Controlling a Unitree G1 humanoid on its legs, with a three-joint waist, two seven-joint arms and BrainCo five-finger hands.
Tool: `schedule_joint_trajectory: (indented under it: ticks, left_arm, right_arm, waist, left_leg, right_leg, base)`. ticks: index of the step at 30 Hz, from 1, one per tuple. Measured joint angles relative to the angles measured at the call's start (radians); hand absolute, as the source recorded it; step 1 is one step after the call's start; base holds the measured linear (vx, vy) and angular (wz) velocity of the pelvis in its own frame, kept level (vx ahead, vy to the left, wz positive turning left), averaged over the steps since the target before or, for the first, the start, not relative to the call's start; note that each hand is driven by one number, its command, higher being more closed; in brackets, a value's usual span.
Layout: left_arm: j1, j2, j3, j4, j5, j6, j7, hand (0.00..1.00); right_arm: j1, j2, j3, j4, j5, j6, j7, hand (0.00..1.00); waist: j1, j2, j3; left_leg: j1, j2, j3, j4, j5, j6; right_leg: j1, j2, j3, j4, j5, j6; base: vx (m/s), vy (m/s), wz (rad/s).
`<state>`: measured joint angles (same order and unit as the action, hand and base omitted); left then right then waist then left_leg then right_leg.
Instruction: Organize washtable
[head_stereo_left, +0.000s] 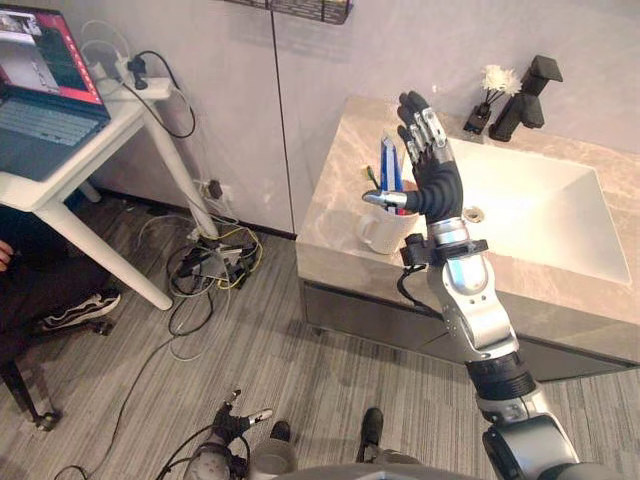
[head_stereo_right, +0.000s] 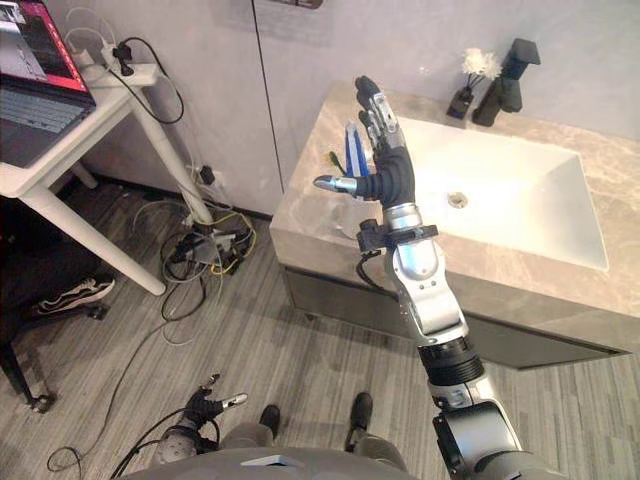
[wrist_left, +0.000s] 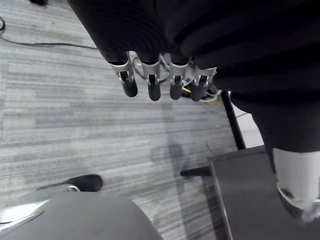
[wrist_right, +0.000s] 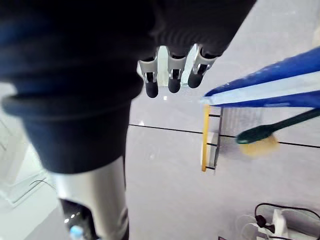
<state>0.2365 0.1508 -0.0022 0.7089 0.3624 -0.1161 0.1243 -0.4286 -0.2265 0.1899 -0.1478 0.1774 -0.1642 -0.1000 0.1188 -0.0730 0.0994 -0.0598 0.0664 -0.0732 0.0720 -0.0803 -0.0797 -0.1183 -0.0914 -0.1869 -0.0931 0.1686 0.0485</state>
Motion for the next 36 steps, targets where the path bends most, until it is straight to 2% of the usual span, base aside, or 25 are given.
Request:
schedule_joint_trajectory:
  ticks: [6,12,16,21,22,25,26,30,33,36]
  left_arm:
    - [0.0,0.001,-0.001,0.007,0.004,0.0,-0.007,0.0]
    - [-0.007,0.004,-0.003,0.035,0.009,-0.004,-0.012,0.0]
    - [-0.006,0.005,-0.006,0.058,0.017,-0.004,-0.017,0.0]
    - [-0.009,0.007,-0.01,0.075,0.018,-0.005,-0.018,0.0]
    - [-0.009,0.009,-0.015,0.076,0.018,-0.005,-0.017,0.0]
    - [-0.01,0.01,-0.017,0.077,0.019,-0.005,-0.017,0.0]
    - [-0.008,0.01,-0.017,0.083,0.019,-0.005,-0.017,0.0]
    - [-0.007,0.006,-0.017,0.113,0.033,-0.005,-0.016,0.0]
    - [-0.007,-0.009,-0.013,0.113,0.058,-0.005,-0.013,0.0]
    - [-0.005,-0.025,0.004,0.112,0.058,-0.005,-0.004,0.0]
  right_arm:
    - [0.0,-0.003,-0.045,-0.054,0.0,-0.028,-0.005,0.0]
    - [0.0,-0.012,-0.099,-0.079,0.0,-0.033,-0.03,0.0]
    - [-0.001,-0.016,-0.174,-0.139,0.0,-0.067,-0.053,0.0]
    - [0.008,-0.036,-0.293,-0.209,0.0,-0.082,-0.082,0.0]
    - [0.028,-0.038,-0.333,-0.231,0.0,-0.098,-0.09,0.0]
    - [0.11,-0.039,-0.46,-0.273,0.001,-0.11,-0.101,0.0]
    - [0.163,-0.039,-0.521,-0.29,0.005,-0.114,-0.112,0.0]
    - [0.29,-0.028,-0.631,-0.293,0.032,-0.117,-0.132,0.0]
    - [0.441,0.029,-0.709,-0.291,0.038,-0.117,-0.146,0.0]
    - [0.599,0.14,-0.764,-0.255,0.025,-0.104,-0.17,0.0]
  waist:
    - [-0.002,0.0,-0.003]
    - [-0.008,0.004,-0.012]
    - [-0.023,0.009,-0.034]
    - [-0.03,0.013,-0.045]
    - [-0.031,0.013,-0.046]
    - [-0.035,0.013,-0.046]
    - [-0.046,0.016,-0.048]
    - [-0.075,0.03,-0.073]
    - [-0.086,0.046,-0.086]
    - [-0.109,0.056,-0.092]
  left_leg:
    - [0.016,0.0,0.01,-0.004,-0.001,0.0]
    - [0.023,0.0,0.018,-0.015,-0.001,0.0]
    - [0.031,0.0,0.02,-0.016,0.0,0.0]
    - [0.037,-0.001,0.038,-0.017,-0.001,0.001]
    - [0.038,-0.001,0.04,-0.017,-0.001,0.001]
    - [0.039,-0.002,0.041,-0.017,-0.002,0.001]
    - [0.038,-0.003,0.041,-0.018,-0.002,0.001]
    - [0.036,-0.006,0.047,-0.02,-0.002,0.002]
    - [0.035,-0.005,0.065,-0.018,-0.012,0.002]
    - [0.033,-0.006,0.067,-0.02,-0.021,-0.003]
  right_leg:
    - [0.012,0.0,0.009,0.0,0.0,0.001]
    - [0.013,0.0,0.016,-0.001,-0.003,0.006]
    - [0.014,0.0,0.018,0.0,0.0,0.001]
    - [0.012,0.0,0.034,-0.001,0.0,0.002]
    - [0.013,0.0,0.035,-0.001,0.0,0.002]
    - [0.012,-0.001,0.037,-0.001,-0.001,0.003]
    - [0.01,-0.001,0.038,-0.001,-0.003,0.006]
    - [-0.006,0.0,0.049,0.0,-0.003,0.006]
    - [-0.01,0.003,0.066,-0.001,-0.004,0.007]
    - [-0.01,0.002,0.067,-0.003,-0.006,0.006]
  base:
    - [-0.01,0.003,-0.03]
    - [-0.01,0.001,-0.03]
    - [0.02,-0.001,-0.02]
    - [0.01,0.008,-0.08]
    - [0.01,0.003,-0.04]
    - [0.0,0.0,0.0]
    - [0.01,0.006,-0.04]
    - [0.02,0.003,-0.1]
    - [0.0,0.009,-0.17]
    - [-0.01,0.005,-0.03]
